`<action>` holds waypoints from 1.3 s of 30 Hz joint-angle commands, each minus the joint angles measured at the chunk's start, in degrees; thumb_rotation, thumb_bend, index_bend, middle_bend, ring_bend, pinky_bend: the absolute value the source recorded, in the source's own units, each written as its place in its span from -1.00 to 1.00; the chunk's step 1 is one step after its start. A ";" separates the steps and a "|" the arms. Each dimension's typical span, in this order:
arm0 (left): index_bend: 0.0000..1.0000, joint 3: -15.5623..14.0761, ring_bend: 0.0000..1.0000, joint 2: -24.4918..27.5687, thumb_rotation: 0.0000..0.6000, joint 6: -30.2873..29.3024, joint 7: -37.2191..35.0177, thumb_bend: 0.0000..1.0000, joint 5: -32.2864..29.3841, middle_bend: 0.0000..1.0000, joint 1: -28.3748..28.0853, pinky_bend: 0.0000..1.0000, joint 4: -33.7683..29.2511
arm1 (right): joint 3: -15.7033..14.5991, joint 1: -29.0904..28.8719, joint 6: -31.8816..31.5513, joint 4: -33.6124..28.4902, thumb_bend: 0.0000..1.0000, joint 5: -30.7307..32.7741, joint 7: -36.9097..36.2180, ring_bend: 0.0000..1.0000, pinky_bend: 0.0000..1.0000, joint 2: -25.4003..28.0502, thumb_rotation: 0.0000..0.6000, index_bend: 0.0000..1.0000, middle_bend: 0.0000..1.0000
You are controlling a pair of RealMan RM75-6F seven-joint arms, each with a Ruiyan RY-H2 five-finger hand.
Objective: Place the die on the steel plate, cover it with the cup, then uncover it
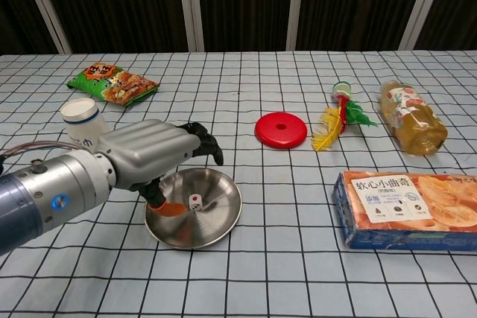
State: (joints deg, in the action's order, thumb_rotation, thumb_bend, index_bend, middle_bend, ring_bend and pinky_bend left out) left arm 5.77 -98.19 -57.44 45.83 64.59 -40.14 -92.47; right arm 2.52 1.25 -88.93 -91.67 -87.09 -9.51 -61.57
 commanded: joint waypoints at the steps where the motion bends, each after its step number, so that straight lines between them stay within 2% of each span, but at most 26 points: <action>1: -0.95 0.85 -1.00 3.39 1.00 -1.58 -2.45 -0.45 0.51 -1.00 0.67 -0.66 -4.34 | 0.00 0.04 -0.04 -0.08 -0.89 0.01 0.00 -0.74 -1.00 0.06 1.00 -0.66 -0.72; 5: -0.90 3.28 -1.00 7.72 1.00 -4.98 -9.16 -0.45 2.82 -0.94 2.52 -0.67 -8.34 | -0.01 0.07 -0.02 -0.18 -0.89 0.03 -0.05 -0.74 -1.00 0.10 1.00 -0.66 -0.72; 9: -0.91 4.21 -1.00 11.24 1.00 -9.51 -8.92 -0.45 3.16 -0.99 4.49 -0.67 -7.96 | -0.16 0.09 -0.18 -0.54 -0.89 -0.42 0.32 -0.74 -1.00 0.15 1.00 -0.66 -0.72; 15: -0.97 7.51 -1.00 14.55 1.00 -8.44 -9.66 -0.46 -4.85 -1.00 4.58 -0.69 -6.86 | -0.40 0.00 -0.12 -1.06 -0.89 -0.98 1.04 -0.74 -1.00 0.09 1.00 -0.66 -0.72; 22: -0.97 10.30 -1.00 16.83 1.00 -5.01 -4.38 -0.46 -17.46 -1.00 1.29 -0.72 -3.77 | -0.20 -0.08 0.51 -0.73 -0.89 0.00 0.70 -0.74 -1.00 0.10 1.00 -0.66 -0.72; 30: -0.89 10.93 -1.00 16.65 1.00 -3.78 -2.27 -0.46 -25.02 -0.99 -1.50 -0.72 -1.11 | -0.38 -0.38 1.13 -0.71 -0.89 -0.14 1.51 -0.74 -1.00 -0.23 1.00 -0.66 -0.72; 39: -0.71 8.92 -0.97 15.68 1.00 -4.02 -0.23 -0.46 -28.50 -0.79 -2.86 -0.72 1.92 | -0.28 -0.64 1.81 -0.55 -0.89 0.38 1.71 -0.74 -1.00 -0.43 1.00 -0.66 -0.72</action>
State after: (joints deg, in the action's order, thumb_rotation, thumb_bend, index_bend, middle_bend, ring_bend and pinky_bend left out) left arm 14.97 -82.29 -61.51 45.39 36.38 -42.80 -90.84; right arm 2.24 0.64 -87.15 -92.20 -86.72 -7.83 -61.98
